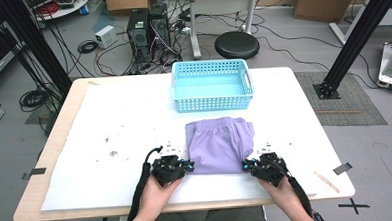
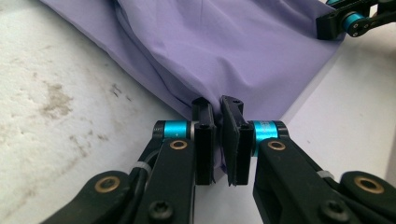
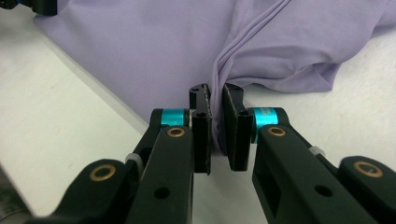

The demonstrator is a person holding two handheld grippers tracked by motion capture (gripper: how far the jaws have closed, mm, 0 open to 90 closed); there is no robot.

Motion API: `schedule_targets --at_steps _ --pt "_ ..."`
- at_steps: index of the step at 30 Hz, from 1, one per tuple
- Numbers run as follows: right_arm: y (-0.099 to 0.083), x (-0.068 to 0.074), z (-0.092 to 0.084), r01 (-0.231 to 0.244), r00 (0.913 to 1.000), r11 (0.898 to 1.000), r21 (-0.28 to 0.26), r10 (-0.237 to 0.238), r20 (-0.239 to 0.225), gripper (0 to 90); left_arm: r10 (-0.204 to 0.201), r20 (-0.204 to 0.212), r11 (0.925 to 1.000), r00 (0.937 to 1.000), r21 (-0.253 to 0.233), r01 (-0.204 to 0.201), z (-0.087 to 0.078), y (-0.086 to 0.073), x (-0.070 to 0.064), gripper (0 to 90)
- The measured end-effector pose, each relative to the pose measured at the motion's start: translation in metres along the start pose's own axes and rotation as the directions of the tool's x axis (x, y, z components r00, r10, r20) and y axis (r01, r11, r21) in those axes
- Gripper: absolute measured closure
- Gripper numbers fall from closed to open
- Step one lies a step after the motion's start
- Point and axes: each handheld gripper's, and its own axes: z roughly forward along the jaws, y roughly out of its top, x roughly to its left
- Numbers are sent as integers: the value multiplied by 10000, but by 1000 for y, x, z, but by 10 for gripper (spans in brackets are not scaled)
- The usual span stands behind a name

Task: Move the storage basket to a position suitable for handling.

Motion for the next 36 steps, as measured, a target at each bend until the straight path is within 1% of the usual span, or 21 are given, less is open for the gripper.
schedule_targets --at_steps 9,11,14,18,22,26,28,31,33,35,36 --pt "-13 8 -9 67 9994 10000 8 -67 -347 831 189 281 9997 9994 129 -192 -9 -13 -13 833" --pt "-16 10 -12 -1 9989 10000 49 3 -461 831 257 365 9995 9990 148 -262 -11 -16 -17 833" --pt "-22 13 -16 5 9987 10000 59 -2 -511 829 265 471 9995 9985 135 -272 -14 -20 -22 831" --pt "-27 17 -20 46 9982 10000 41 -43 -600 830 381 530 9990 9979 199 -392 -17 -25 -27 830" --pt "-32 22 -25 159 9977 9998 81 -153 -656 828 393 633 9988 9972 269 -411 -20 -29 -31 830" --pt "-37 26 -28 311 9978 9995 55 -307 -590 828 449 645 9986 9969 253 -467 -22 -32 -36 829" --pt "-38 27 -29 292 9979 9996 55 -288 -587 828 505 666 9982 9965 298 -526 -22 -33 -38 829" --pt "-41 28 -31 250 9980 9997 55 -246 -589 822 469 677 9985 9966 267 -488 -22 -34 -38 829" --pt "-42 29 -31 332 9980 9994 31 -330 -531 816 564 665 9978 9962 309 -585 -22 -34 -38 827" --pt "-42 29 -31 335 9982 9994 21 -334 -490 800 673 517 9973 9964 266 -687 -21 -35 -39 807" --pt "-42 29 -31 371 9983 9993 5 -370 -449 772 713 450 9970 9964 275 -726 -22 -35 -40 778"
